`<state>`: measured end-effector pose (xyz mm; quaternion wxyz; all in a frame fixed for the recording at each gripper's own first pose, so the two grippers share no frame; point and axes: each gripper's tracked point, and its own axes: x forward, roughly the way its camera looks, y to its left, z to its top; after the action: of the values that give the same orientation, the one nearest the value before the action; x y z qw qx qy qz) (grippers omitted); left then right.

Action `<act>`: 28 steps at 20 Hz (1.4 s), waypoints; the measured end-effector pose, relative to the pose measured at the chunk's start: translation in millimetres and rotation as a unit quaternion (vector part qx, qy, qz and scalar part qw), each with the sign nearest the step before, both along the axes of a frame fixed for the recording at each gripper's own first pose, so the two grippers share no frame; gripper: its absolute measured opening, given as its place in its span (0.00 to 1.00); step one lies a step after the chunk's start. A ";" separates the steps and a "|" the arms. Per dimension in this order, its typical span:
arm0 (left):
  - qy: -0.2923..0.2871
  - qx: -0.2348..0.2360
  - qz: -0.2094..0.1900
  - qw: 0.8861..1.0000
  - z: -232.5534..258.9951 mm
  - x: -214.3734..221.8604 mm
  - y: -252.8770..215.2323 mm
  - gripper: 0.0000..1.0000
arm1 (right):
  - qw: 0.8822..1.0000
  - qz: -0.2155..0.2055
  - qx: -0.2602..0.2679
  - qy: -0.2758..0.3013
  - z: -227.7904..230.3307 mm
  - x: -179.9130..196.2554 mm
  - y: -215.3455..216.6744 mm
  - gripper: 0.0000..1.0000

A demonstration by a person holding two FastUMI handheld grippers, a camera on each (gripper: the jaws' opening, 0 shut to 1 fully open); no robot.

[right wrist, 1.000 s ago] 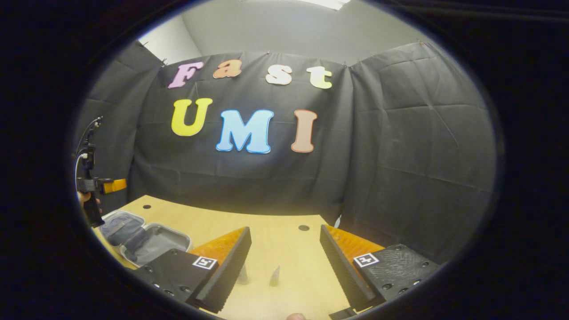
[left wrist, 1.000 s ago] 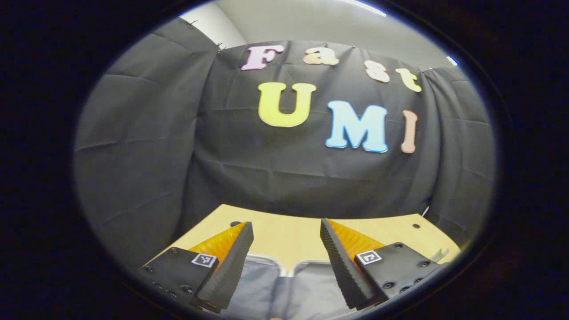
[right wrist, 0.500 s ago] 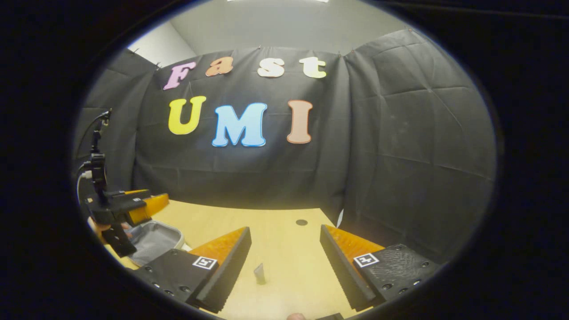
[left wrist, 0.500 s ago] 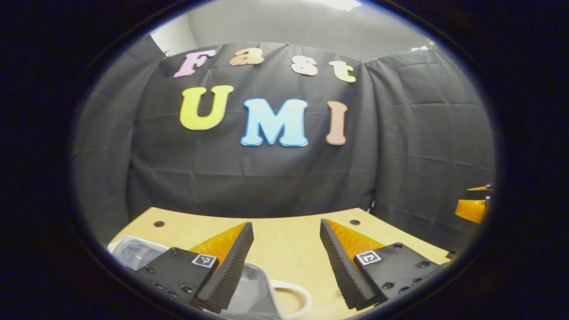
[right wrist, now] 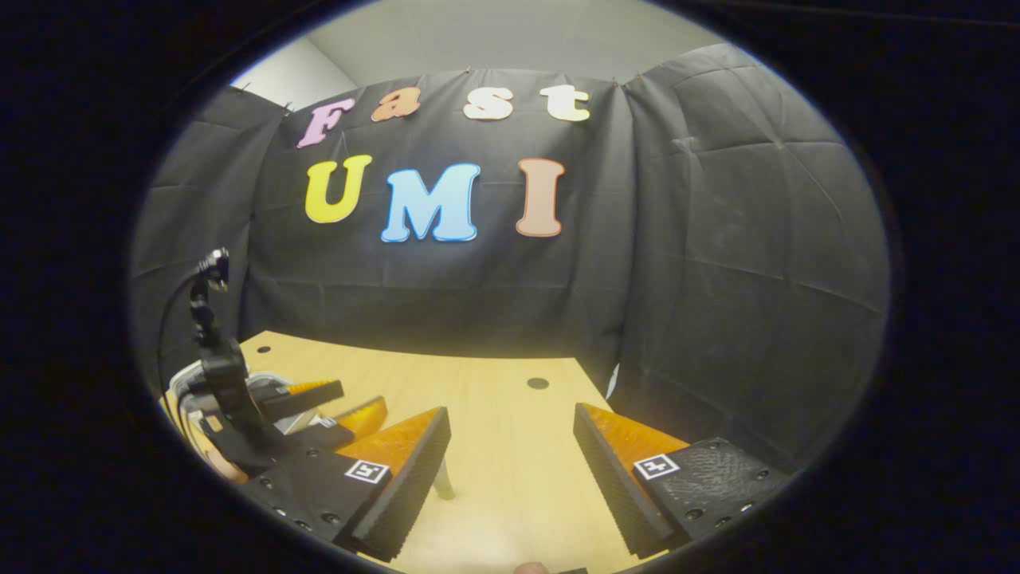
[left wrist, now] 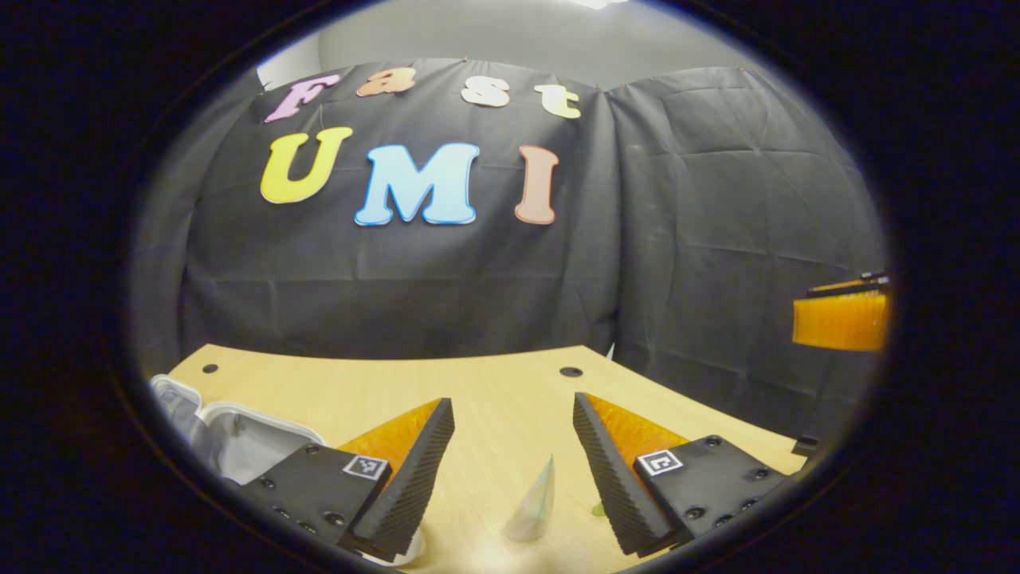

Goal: First open the suitcase, pack the skin care products into it, and then close the suitcase.

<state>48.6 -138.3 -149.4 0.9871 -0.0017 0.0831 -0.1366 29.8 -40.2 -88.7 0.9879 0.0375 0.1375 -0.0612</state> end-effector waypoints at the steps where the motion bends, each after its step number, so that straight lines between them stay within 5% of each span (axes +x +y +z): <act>1: 0.013 0.008 -0.002 1.000 -19.3 1.7 -5.4 0.98 | 1.000 0.005 0.003 0.006 -5.9 1.3 1.1 0.95; 8: 0.104 0.030 0.005 0.994 -113.6 7.6 -17.1 0.92 | 0.999 0.036 0.008 0.031 -31.6 15.9 8.9 0.95; 10: 0.107 0.040 0.011 0.993 -115.7 14.0 -17.1 0.80 | 0.999 0.038 0.005 0.036 -35.1 18.9 7.3 0.95; 12: 0.111 0.058 0.010 0.992 -118.4 17.3 -19.2 0.56 | 0.999 0.037 0.009 0.038 -37.0 21.4 5.9 0.95; 15: 0.150 0.046 -0.002 0.988 -126.0 14.4 -18.7 0.43 | 0.998 0.037 0.013 0.039 -40.0 25.9 9.3 0.95; 21: 0.205 -0.046 0.014 0.978 -50.1 -16.2 18.7 0.41 | 0.994 0.088 0.042 0.048 -69.7 54.2 61.0 0.95; 26: 0.237 -0.074 0.086 0.965 6.2 -52.9 123.7 0.41 | 0.986 0.096 0.065 0.121 -151.3 71.6 87.2 0.95; 28: 0.252 -0.073 0.120 0.957 4.4 -65.5 167.1 0.41 | 0.983 0.090 0.063 0.149 -175.5 73.5 89.1 0.87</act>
<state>-16.9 28.8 -145.0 0.9404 -0.1179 0.3183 -0.0183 103.4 48.9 -264.2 0.9534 0.0778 0.2896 0.0318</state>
